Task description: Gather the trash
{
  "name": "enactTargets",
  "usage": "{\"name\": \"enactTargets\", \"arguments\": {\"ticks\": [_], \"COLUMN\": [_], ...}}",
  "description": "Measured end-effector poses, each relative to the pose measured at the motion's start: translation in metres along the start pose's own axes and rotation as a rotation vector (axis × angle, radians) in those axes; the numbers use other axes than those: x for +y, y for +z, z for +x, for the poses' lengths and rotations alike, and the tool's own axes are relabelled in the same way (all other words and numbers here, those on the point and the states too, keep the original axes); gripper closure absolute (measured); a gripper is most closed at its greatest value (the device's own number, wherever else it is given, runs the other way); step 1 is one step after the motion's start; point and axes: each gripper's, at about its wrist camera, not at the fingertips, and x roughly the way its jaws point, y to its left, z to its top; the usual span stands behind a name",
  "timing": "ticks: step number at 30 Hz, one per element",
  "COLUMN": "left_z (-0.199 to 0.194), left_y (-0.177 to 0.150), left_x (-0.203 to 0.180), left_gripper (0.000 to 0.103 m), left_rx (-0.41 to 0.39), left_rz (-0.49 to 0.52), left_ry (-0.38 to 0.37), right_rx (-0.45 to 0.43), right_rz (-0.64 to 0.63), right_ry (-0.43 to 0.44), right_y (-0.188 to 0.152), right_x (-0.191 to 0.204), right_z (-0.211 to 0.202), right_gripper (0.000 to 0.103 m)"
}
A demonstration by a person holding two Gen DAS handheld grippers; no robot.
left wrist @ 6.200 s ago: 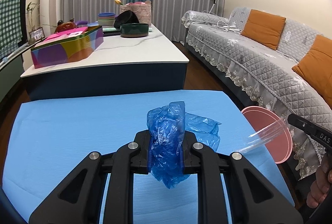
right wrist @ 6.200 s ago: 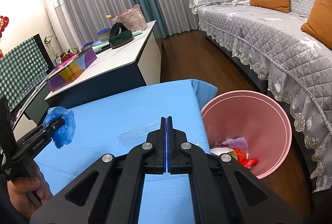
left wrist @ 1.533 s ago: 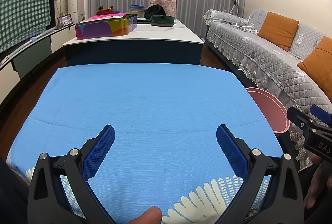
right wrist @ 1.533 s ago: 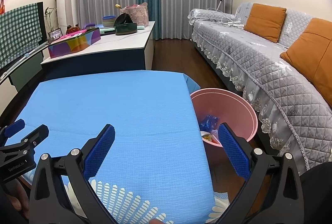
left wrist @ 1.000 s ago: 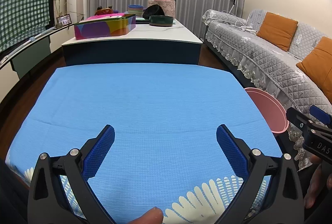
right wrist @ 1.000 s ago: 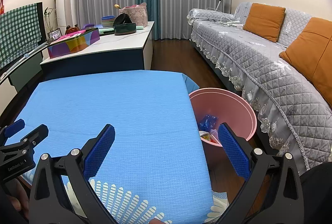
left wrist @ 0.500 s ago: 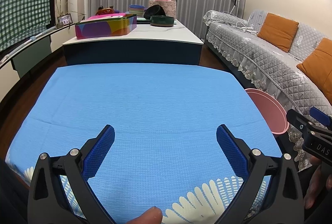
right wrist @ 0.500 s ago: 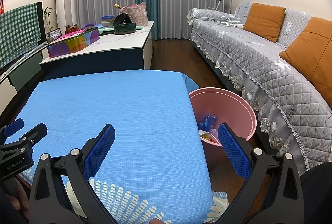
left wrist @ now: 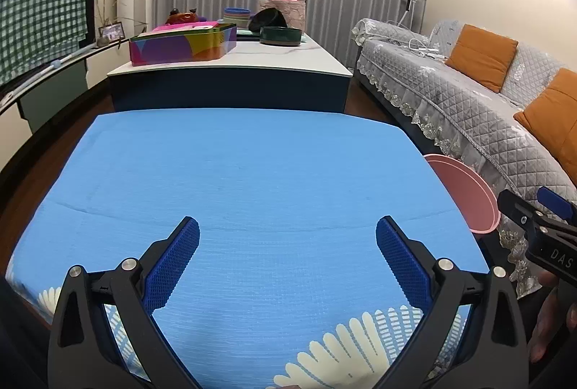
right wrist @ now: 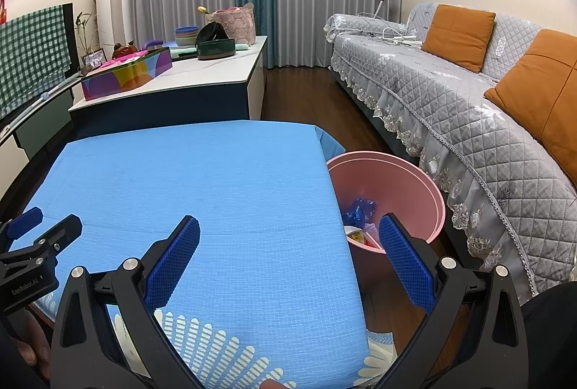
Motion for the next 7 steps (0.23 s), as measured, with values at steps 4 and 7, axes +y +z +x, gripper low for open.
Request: {"name": "enactTargets", "arguments": {"ticks": [4,7], "left_z": [0.0008,0.0015], "left_y": [0.0007,0.0007], "left_x": [0.0008,0.0006], "left_gripper": [0.008,0.008], "left_rx": [0.004,0.008], "left_rz": [0.001,0.001], "left_ry": [0.012,0.014], "right_rx": [0.001,0.000], "right_rz": [0.000,0.000], "right_ry": [0.000,0.000], "right_y": [0.0000,-0.0001], "right_x": [0.0002,-0.0005], "right_z": [-0.0001,0.0001], "right_gripper": [0.005,0.005]}}
